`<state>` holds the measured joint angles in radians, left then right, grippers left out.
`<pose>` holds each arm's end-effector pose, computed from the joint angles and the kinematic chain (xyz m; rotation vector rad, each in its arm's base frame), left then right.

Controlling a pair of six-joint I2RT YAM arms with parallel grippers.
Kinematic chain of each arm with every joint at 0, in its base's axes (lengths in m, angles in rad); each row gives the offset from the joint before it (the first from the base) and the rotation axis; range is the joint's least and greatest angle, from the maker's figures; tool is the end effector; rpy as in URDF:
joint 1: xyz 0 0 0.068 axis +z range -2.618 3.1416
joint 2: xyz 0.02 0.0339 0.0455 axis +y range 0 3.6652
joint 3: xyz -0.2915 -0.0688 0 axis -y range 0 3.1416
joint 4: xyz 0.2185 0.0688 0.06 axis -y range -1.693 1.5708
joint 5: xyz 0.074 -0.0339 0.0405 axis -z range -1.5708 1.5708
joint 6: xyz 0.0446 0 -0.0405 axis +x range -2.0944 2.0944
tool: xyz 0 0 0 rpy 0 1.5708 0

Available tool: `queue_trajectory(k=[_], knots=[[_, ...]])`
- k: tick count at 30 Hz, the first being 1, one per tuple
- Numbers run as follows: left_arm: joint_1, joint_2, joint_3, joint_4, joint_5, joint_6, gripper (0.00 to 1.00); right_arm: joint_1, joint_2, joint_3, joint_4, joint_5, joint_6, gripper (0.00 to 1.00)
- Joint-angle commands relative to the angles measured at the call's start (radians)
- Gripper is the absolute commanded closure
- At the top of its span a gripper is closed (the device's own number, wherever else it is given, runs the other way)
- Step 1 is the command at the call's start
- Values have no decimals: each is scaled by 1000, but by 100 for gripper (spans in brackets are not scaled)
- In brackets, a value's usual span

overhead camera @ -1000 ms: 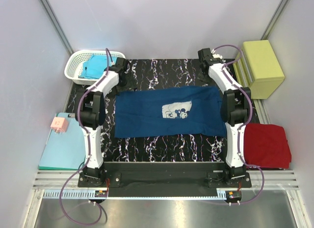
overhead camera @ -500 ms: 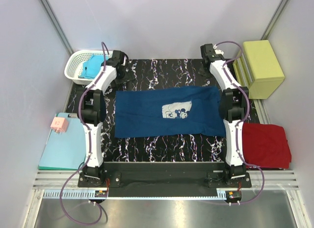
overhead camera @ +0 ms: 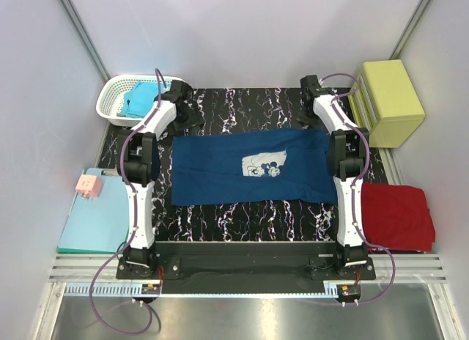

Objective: Fold and stack the t-shirts
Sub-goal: Grap the side of the flattened tshirt furthest away from the robot with both arms

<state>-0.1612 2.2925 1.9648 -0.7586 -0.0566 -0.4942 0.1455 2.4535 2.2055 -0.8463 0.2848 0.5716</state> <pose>0.4880 -0.0768 0.2139 -0.4595 2.6217 -0.1404 0.5216 0.0638 0.1994 0.6373 2.5182 -0.1273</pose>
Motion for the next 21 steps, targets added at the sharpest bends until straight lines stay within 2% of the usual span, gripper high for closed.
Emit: queue_trajectory(k=[1,8,12,14,15,16,19,21], knots=[[-26,-42,-49,16,38,-14,1,6,-50,-87,36,-35,-16,62],[-119,-123,-110,31,47,-24,1,6,-40,-89,38,-45,-19,63],[-146,-160,-153,31,49,-26,1,6,-71,-118,42,-65,-22,80],[-147,-168,-170,35,47,-27,1,9,-112,-150,55,-64,-22,83],[-147,-174,-179,35,44,-23,1,8,-126,-185,71,-56,-24,83],[-147,-179,-182,38,41,-21,1,9,-157,-203,81,-41,-24,74],[-147,-183,-178,38,31,-15,1,8,-195,-240,99,-32,-22,59],[-147,-182,-169,38,29,-15,1,9,-212,-256,111,-38,-22,55]])
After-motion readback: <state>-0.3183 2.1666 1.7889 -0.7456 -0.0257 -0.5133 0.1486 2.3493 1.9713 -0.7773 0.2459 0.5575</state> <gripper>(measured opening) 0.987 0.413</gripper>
